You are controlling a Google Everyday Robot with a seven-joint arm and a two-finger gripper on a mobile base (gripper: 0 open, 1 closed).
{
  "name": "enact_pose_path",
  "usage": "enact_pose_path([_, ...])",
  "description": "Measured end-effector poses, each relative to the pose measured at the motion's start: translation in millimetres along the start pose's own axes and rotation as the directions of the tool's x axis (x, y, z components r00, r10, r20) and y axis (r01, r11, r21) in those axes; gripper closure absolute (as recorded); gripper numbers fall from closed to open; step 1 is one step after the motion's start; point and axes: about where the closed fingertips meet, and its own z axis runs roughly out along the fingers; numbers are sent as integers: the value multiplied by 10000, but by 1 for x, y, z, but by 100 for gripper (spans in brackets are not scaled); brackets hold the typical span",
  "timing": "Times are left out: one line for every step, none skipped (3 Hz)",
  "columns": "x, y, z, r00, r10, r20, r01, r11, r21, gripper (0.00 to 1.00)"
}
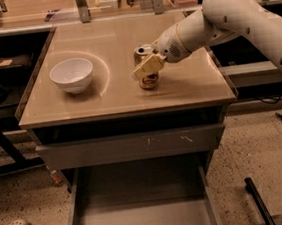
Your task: Place orange can into middle drawer
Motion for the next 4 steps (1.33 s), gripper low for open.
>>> enact_pose_path([0,0,0,10000,0,0,0,10000,0,65])
enact_pose_path([-7,4,-11,9991,-358,-249,363,9991,202,88])
enact_pose_path([-14,25,-42,9993,-264,-265,287,9953,926,100])
enact_pose_path([7,60,-60,9991,300,-301,-250,9875,1554,100])
